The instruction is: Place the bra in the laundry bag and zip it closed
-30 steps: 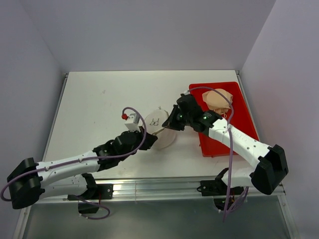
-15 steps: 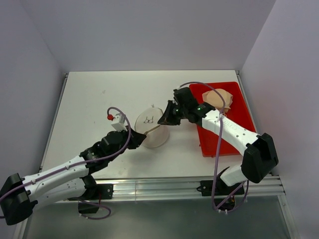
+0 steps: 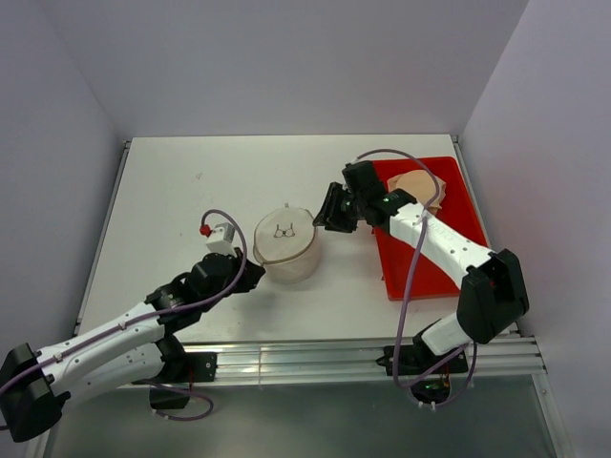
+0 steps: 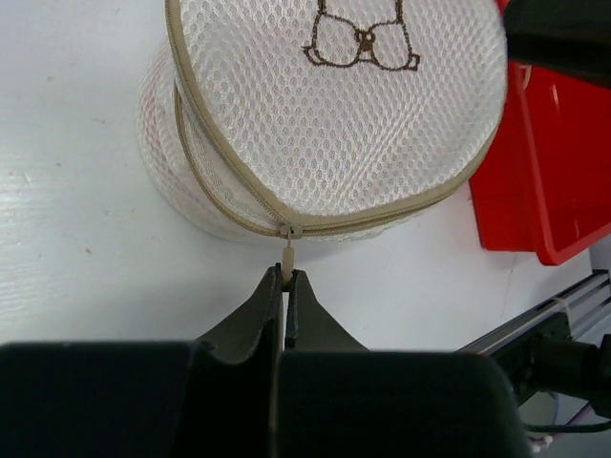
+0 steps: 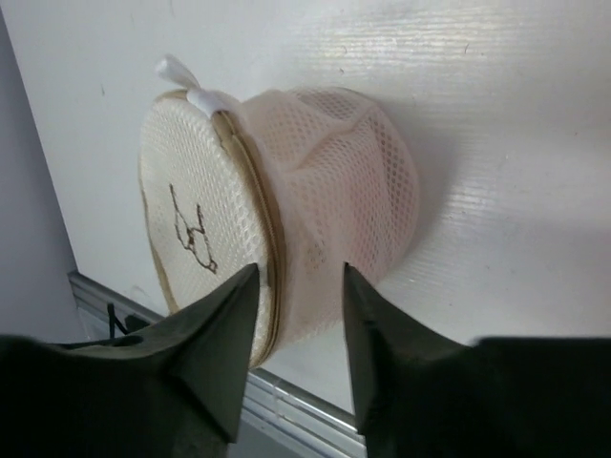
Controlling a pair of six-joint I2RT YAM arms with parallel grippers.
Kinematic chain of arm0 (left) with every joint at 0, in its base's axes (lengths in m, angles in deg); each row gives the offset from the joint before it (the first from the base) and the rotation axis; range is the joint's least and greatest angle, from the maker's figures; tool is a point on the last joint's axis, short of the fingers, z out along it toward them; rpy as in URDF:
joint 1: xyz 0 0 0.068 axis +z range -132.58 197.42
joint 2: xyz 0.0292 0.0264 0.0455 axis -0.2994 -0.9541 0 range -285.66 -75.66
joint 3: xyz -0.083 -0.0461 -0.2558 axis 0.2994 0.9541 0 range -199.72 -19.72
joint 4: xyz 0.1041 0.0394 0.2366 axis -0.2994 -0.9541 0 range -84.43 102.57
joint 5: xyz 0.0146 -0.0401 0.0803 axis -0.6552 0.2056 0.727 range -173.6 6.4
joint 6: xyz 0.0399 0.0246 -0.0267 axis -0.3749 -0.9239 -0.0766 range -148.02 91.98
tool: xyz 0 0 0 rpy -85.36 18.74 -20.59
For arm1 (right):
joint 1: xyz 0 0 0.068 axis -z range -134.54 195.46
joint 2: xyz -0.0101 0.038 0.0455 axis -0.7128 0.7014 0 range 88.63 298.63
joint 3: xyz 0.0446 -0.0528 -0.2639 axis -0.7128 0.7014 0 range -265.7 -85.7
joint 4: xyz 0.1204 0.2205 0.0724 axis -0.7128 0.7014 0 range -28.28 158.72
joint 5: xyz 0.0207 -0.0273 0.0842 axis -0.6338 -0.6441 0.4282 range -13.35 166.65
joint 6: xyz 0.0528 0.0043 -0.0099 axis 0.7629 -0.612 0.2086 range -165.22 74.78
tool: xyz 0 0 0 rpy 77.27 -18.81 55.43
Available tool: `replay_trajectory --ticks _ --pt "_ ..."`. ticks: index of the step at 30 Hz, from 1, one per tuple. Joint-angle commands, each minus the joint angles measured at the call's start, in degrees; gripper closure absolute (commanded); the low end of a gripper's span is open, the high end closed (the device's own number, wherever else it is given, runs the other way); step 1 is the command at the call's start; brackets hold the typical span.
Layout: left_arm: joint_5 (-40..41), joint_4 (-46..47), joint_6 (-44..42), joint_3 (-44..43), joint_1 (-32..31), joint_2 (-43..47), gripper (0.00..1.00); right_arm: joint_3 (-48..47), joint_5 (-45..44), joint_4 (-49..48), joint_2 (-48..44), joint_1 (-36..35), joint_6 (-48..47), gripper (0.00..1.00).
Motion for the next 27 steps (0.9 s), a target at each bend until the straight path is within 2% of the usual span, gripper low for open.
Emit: replay_trajectory --ticks 1,8,11,18,27 --pt "-2.1 -1.3 -2.4 -2.4 0.2 -0.5 1.0 -0.3 -3.4 -2.0 -4.3 -1.3 -0.2 0.5" --pt "-3.2 3.4 -1.7 -1.2 -3.5 -0.1 1.0 3.0 -4.4 -1.2 -11.5 -7.9 6.6 0.45" --pt "-2.7 6.6 -1.2 -0.4 -7.0 -0.5 1.0 7.6 -5.3 -3.2 -15.5 -11.6 12.0 0.45" --pt "-3.4 13.9 -1.2 -0.1 -9.9 -4.5 1.0 19.4 -6.4 -10.7 -19.7 -18.7 23.9 0.45" --pt "-4.2 16.1 -1.7 -1.8 -12.2 -9.1 1.0 25.7 -7.7 -17.3 -19.8 -19.2 30.5 0.46"
